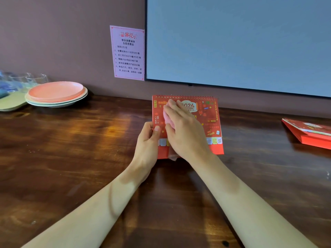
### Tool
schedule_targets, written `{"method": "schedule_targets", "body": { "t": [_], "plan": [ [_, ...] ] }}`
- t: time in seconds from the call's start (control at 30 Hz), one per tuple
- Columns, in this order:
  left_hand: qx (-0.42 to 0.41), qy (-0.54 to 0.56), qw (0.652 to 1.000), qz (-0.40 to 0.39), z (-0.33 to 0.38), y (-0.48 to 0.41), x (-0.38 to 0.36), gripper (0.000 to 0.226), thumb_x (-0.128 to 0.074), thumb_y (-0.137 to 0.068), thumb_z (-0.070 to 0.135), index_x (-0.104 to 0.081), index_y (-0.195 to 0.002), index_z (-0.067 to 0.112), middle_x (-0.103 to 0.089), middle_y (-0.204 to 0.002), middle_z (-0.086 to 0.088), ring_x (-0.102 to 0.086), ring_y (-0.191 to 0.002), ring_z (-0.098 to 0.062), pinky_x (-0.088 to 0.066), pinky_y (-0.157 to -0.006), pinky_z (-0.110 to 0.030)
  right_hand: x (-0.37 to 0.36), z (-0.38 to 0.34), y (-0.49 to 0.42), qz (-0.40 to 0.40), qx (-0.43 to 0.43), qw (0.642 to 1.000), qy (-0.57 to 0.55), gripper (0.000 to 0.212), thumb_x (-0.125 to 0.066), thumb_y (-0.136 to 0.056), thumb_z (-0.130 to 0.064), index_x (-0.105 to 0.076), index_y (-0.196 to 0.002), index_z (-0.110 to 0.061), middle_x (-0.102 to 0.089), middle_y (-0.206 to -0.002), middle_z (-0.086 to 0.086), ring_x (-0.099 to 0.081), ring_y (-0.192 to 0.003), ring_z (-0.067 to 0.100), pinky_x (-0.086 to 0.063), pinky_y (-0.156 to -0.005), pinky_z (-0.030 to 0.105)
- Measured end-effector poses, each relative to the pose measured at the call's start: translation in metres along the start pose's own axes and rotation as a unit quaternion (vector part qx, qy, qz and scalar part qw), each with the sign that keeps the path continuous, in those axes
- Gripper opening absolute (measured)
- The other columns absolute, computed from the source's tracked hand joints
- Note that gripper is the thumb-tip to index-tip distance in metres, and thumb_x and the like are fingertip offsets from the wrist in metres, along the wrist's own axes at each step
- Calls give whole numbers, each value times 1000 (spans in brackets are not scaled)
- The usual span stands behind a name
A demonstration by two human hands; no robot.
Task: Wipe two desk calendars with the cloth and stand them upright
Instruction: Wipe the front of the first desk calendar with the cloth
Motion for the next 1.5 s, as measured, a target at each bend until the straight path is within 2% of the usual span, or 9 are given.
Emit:
{"method": "schedule_targets", "body": {
  "t": [0.13, 0.3, 0.53, 0.7, 0.87, 1.2, 1.33, 1.43, 1.5],
  "plan": [
    [-13, -15, 1000, 7, 2, 0, 2, 22, -44, -115, 23, -62, -121, 12, -76, -110, -14, -78, -89, -18, -65, -73, -34, -9, -17, 5, -16, 101, 995, -8, 48, -61, -96, -1, -60, -144, -8, -53, -156, 6, -36, -153, 26, -36, -122, 39],
    [-14, -33, 999, -5, 2, -1, -2, 21, -46, -114, 36, -63, -116, 24, -76, -109, -7, -75, -106, -32, -61, -97, -57, 0, -13, -17, 9, 76, 997, 15, 56, -58, -93, 8, -58, -146, -11, -50, -159, 2, -33, -154, 28, -45, -116, 45],
    [-27, -31, 999, -7, 3, 1, -3, 22, -42, -115, 31, -60, -117, 18, -76, -97, -5, -77, -95, -23, -65, -89, -43, 0, -21, -32, -4, 79, 997, -6, 53, -60, -95, 6, -57, -146, -10, -46, -161, 4, -32, -155, 26, -35, -122, 44],
    [-36, -24, 999, -3, 7, 0, -3, 37, -39, -114, 11, -61, -139, 28, -74, -129, 4, -73, -117, -13, -61, -100, -41, -14, -22, 7, -62, 143, 986, -55, 50, -48, -98, 2, -62, -143, -13, -53, -156, 0, -37, -152, 15, -42, -118, 45],
    [-25, -31, 999, -5, 2, 0, -2, 19, -47, -114, 29, -63, -119, 21, -74, -118, -11, -72, -115, -35, -55, -103, -62, 5, -8, -8, 4, 94, 995, -31, 53, -56, -95, 9, -62, -144, -12, -54, -155, 0, -39, -151, 17, -44, -117, 42],
    [-4, -4, 1000, -2, -2, -2, -1, 21, -48, -113, 16, -66, -123, 22, -76, -120, -9, -73, -116, -30, -59, -101, -56, 2, -15, 16, 30, 145, 989, -21, 37, -53, -97, -2, -74, -126, -9, -70, -135, 3, -57, -128, 29, -57, -96, 49],
    [27, 21, 999, 11, -6, -3, 2, 20, -47, -114, 32, -62, -117, 20, -76, -117, -10, -76, -111, -32, -60, -99, -57, 22, 20, 11, 131, 17, 990, -46, 39, -45, -96, -3, -74, -122, -7, -72, -122, 6, -59, -110, 27, -54, -91, 36],
    [51, 44, 998, 3, -9, -5, 2, 22, -46, -114, 36, -58, -120, 19, -77, -114, -6, -79, -101, -21, -65, -90, -45, 43, 44, 10, 227, -150, 953, -131, 32, -55, -101, 4, -69, -126, -8, -56, -122, 5, -57, -106, 9, -41, -87, 1],
    [57, 52, 997, -3, -11, -6, 1, 23, -46, -113, 36, -58, -120, 17, -78, -113, -6, -80, -101, -23, -66, -87, -44, 48, 48, 5, 250, -197, 936, -152, 26, -53, -103, 1, -66, -123, -10, -49, -121, 0, -52, -97, -8, -38, -80, -2]
  ]
}}
Point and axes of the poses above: each hand's wrist, its own y-axis away from the middle knuckle, its own x-axis out of the back of the hand, z = x × y, the point moved 7 cm from there along -y, towards the middle knuckle
